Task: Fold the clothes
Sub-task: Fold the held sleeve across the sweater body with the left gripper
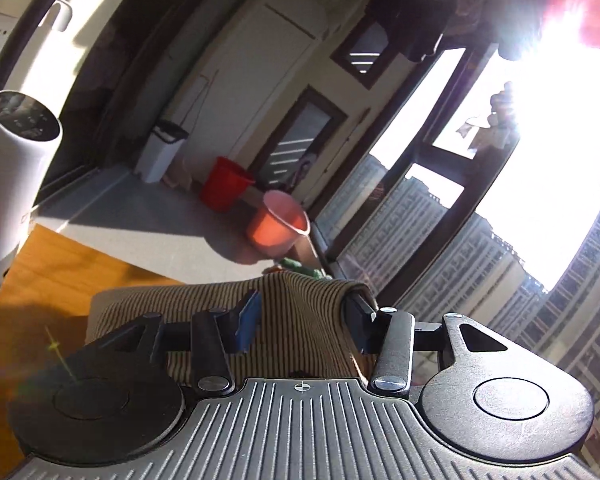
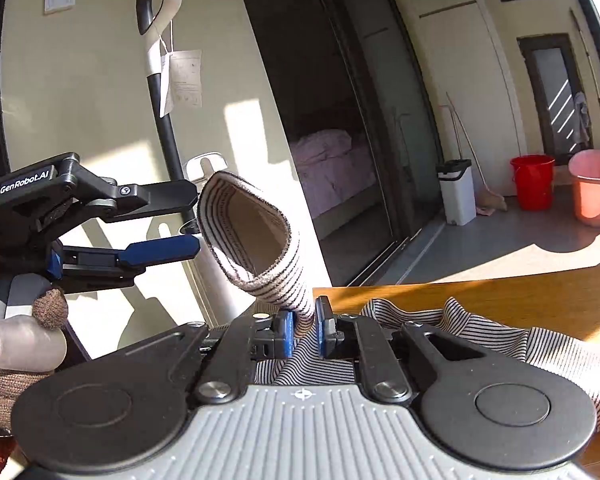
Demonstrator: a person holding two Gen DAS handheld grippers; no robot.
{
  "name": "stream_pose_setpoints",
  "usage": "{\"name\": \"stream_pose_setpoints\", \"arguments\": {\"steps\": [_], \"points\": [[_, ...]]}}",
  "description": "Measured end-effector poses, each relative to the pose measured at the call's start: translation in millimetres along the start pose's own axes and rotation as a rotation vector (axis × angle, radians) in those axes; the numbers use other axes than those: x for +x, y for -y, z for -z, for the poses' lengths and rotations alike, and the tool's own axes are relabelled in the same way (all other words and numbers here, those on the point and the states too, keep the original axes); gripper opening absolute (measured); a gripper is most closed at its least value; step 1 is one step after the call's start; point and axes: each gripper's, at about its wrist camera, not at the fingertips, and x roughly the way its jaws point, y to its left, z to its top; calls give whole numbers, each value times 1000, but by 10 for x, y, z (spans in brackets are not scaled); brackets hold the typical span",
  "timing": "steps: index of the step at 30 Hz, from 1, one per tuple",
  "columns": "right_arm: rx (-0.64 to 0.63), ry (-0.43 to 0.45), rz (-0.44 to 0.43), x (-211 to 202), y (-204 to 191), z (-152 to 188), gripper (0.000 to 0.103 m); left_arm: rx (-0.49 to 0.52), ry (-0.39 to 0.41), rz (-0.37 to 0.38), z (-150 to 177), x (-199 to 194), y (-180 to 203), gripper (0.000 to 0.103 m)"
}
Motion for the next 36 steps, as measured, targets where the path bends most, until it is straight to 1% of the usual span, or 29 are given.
{"name": "stream_pose_setpoints", "arguments": {"steps": [2, 4, 7, 9, 10, 11, 12, 13, 14, 15, 16, 18, 19, 20, 21, 22, 24, 25, 26, 27, 29, 31, 32, 34, 35, 36], "points": [[35, 7, 72, -27, 271, -33, 10, 18, 9, -43, 57, 24, -90, 73], [79, -4, 121, -38, 497, -41, 10, 58, -8, -76, 175, 100, -163, 76], [151, -60, 137, -34, 711, 57, 10, 144, -69, -118, 384, 222, -175, 81], [160, -110, 137, -34, 744, 188, 10, 255, -104, -180, 567, 288, -157, 82], [156, -134, 142, -45, 730, 265, 12, 327, -115, -223, 660, 334, -127, 84], [158, -158, 140, -36, 728, 326, 16, 395, -121, -262, 751, 367, -98, 86], [164, -173, 132, -32, 724, 381, 37, 436, -124, -285, 810, 389, -89, 87], [178, -182, 116, -65, 717, 470, 74, 467, -126, -303, 859, 410, -87, 89], [190, -188, 94, -45, 702, 525, 91, 490, -131, -321, 901, 443, -99, 91], [201, -193, 73, -25, 688, 580, 103, 501, -138, -332, 933, 463, -105, 91], [213, -201, 52, -3, 675, 635, 103, 508, -151, -347, 962, 490, -129, 91], [220, -245, 44, 66, 659, 721, 103, 521, -181, -379, 1009, 542, -200, 91], [212, -238, 44, 53, 642, 708, 103, 515, -205, -387, 1011, 569, -236, 90], [210, -253, 41, 62, 627, 698, 103, 501, -224, -389, 994, 595, -273, 90], [205, -254, 40, 69, 616, 695, 103, 503, -227, -408, 977, 608, -295, 90], [207, -254, 40, 76, 607, 691, 103, 514, -225, -437, 963, 615, -312, 89], [248, -233, 31, 46, 633, 707, 103, 530, -204, -517, 900, 596, -393, 88], [274, -219, 26, 27, 661, 717, 103, 538, -191, -560, 865, 582, -439, 90], [303, -204, 17, 5, 682, 728, 103, 526, -179, -590, 813, 539, -499, 90], [331, -189, 9, -15, 704, 739, 103, 518, -166, -609, 778, 498, -535, 90], [356, -187, -5, -29, 744, 741, 103, 519, -139, -640, 729, 419, -563, 92], [348, -212, -29, -6, 745, 728, 103, 493, -118, -619, 693, 327, -540, 92], [329, -229, -39, 9, 729, 716, 103, 476, -105, -586, 682, 274, -508, 92], [305, -252, -54, 26, 712, 698, 103, 454, -83, -496, 680, 176, -409, 95], [302, -257, -51, 31, 708, 695, 103, 457, -76, -440, 690, 139, -343, 95], [300, -264, -43, 26, 697, 673, 103, 463, -78, -402, 701, 116, -297, 96]]}}
